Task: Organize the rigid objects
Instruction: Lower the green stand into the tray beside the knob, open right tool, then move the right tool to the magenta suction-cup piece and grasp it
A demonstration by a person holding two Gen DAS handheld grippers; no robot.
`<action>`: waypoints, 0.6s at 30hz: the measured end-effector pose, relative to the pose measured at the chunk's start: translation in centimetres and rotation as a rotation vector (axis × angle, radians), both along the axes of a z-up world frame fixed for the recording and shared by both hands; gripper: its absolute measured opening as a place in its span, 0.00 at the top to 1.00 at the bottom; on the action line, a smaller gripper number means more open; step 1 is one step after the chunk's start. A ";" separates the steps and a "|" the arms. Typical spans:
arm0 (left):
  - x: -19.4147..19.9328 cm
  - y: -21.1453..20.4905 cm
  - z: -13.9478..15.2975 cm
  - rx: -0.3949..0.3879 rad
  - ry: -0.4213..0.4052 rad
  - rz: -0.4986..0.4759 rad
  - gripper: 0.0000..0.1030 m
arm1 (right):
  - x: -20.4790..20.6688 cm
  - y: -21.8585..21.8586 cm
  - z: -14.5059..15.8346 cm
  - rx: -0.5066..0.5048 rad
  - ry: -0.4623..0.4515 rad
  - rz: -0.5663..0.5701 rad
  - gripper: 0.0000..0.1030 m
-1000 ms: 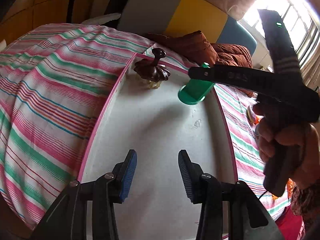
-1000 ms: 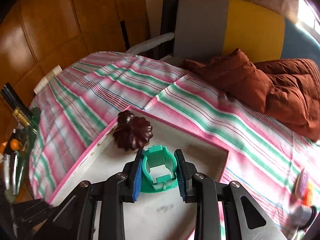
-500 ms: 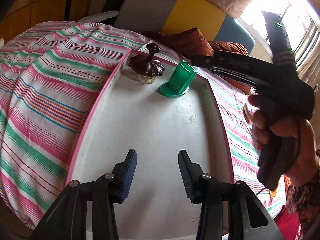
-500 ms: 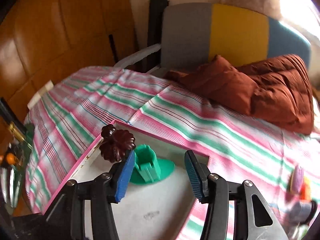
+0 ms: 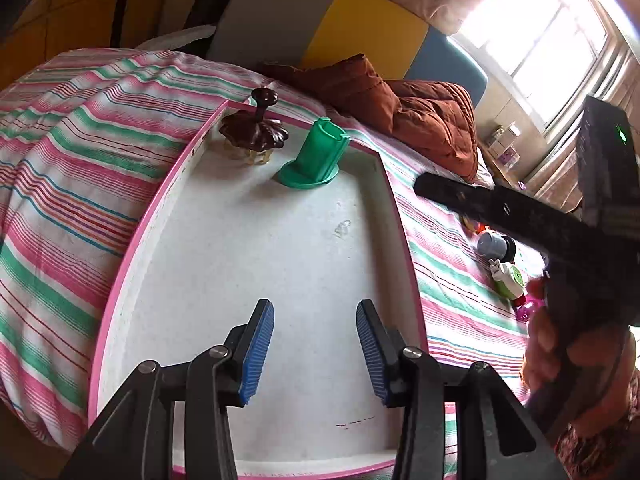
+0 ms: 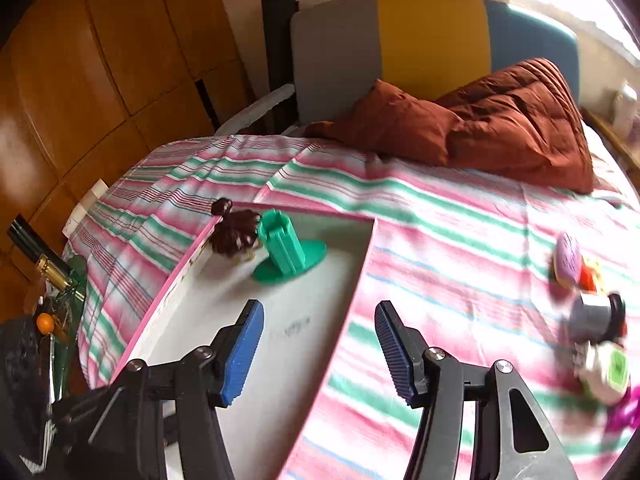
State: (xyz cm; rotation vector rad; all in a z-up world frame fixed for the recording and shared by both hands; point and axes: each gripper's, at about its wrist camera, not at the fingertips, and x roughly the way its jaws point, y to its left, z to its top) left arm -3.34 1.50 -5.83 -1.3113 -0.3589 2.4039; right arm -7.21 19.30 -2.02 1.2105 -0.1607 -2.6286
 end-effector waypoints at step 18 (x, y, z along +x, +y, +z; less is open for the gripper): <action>3.0 6.1 2.4 -0.035 0.077 -0.173 0.58 | 9.4 9.7 -0.4 0.040 -0.012 -0.162 0.42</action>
